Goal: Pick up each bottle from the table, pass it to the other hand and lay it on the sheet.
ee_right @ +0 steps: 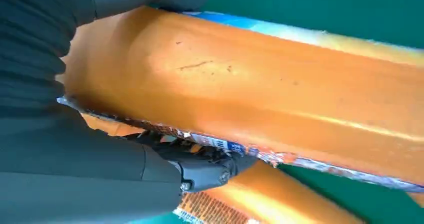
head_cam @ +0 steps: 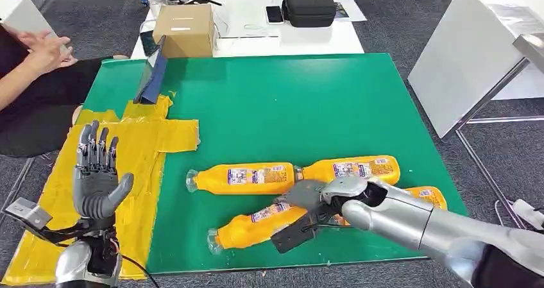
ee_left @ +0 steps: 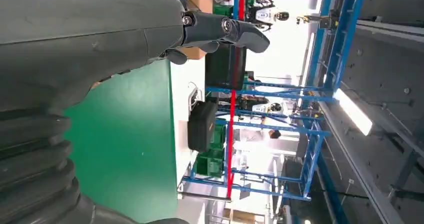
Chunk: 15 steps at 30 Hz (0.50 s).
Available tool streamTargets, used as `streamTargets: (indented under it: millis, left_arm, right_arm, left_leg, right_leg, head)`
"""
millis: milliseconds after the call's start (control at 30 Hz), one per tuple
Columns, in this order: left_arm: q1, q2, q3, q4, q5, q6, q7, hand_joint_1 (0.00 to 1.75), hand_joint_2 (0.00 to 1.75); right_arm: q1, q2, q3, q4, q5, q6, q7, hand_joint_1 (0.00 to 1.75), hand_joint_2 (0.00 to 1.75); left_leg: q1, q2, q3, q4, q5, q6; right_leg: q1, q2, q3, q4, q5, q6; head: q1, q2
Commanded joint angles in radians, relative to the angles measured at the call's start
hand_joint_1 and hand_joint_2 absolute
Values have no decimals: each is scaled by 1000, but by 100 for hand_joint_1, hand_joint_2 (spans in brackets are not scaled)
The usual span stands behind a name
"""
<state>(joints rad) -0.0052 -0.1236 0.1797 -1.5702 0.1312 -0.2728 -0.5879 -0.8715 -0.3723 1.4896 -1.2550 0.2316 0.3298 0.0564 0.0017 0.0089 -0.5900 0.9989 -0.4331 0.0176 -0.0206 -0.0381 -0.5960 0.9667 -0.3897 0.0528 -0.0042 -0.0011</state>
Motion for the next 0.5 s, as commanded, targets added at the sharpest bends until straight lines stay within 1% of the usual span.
streamTargets:
  millis: [33, 67, 100, 133, 167, 200, 233, 267, 300, 333, 367, 400, 500]
  left_arm:
    - [1, 21, 17, 18, 23, 13, -3, 0, 175]
    - [1, 19, 25, 13, 33, 22, -5, 0, 175]
    - [0, 21, 26, 12, 36, 21, -4, 0, 175]
    - [-2, 16, 33, 11, 42, 31, -4, 0, 175]
    - [-8, 9, 42, 10, 53, 40, -6, 0, 175]
    - [-7, 9, 42, 7, 55, 40, -5, 0, 175]
    - [-7, 10, 43, 6, 56, 40, -5, 0, 175]
    - [-7, 10, 43, 6, 56, 40, -5, 0, 175]
    - [-6, 9, 42, 6, 56, 40, -5, 0, 175]
    - [-6, 6, 45, 5, 58, 48, -6, 0, 175]
    - [-3, -2, 55, -2, 63, 60, -9, 0, 175]
    - [0, -6, 64, -9, 69, 65, -11, 0, 175]
    - [4, -17, 74, -17, 85, 72, -1, 0, 175]
  right_arm:
    - [277, 87, -293, 129, -27, -237, -178, 175, 175]
    - [375, 121, -396, 109, -12, -282, -234, 175, 175]
    - [412, 129, -426, 94, 21, -279, -238, 175, 175]
    - [456, 144, -478, 75, 13, -284, -255, 175, 175]
    - [522, 174, -553, 54, 12, -303, -297, 175, 175]
    - [547, 184, -577, 39, 34, -301, -302, 175, 175]
    - [552, 183, -581, 35, 38, -300, -301, 175, 175]
    - [552, 183, -581, 35, 38, -300, -301, 175, 175]
    - [553, 184, -586, 29, 43, -296, -298, 175, 175]
    - [572, 197, -624, 22, 46, -292, -305, 175, 175]
    - [620, 231, -692, 1, 56, -301, -344, 175, 175]
    - [653, 253, -730, -27, 56, -305, -367, 175, 175]
    - [723, 309, -816, -107, 35, -312, -407, 175, 175]
  left_leg:
    - [2, 0, 4, -2, -1, -2]
    - [2, 0, 2, -2, 0, -1]
    - [2, 0, 5, -3, -1, -2]
    - [3, -1, 4, -2, -1, -2]
    - [2, -1, 3, -2, -1, -2]
    - [3, -1, 2, -1, -1, -1]
    - [3, -2, 2, -2, -1, -1]
    - [3, -3, 5, -2, -2, -2]
    - [3, -2, 4, -1, -3, -2]
    - [2, -2, 1, -1, -1, -2]
    - [3, -2, 2, -1, -2, -2]
    - [2, -2, 0, 0, -1, -1]
    - [3, -1, 0, 0, -2, -2]
  right_leg:
    - [2, 3, 4, -3, 0, -3]
    - [2, 2, 3, -2, 0, -2]
    - [2, 3, 5, -3, -1, -3]
    - [2, 2, 4, -3, -1, -3]
    - [2, 1, 3, -2, -1, -2]
    - [3, 1, 3, -2, -1, -2]
    - [2, 0, 3, -2, -1, -2]
    - [3, 2, 5, -2, -3, -4]
    - [3, 3, 5, -1, -3, -4]
    - [2, 1, 2, -1, -2, -3]
    - [3, 2, 2, -1, -2, -3]
    - [2, 1, 1, 0, -2, -3]
    - [2, 3, 0, 0, -3, -3]
  head:
    - [0, 0]
    - [0, 0]
    - [0, 0]
    - [-1, 0]
    - [0, 0]
    - [0, 0]
    - [0, 0]
    - [0, 0]
    - [-1, 0]
    - [0, 0]
    - [0, 0]
    - [0, 0]
    - [0, 0]
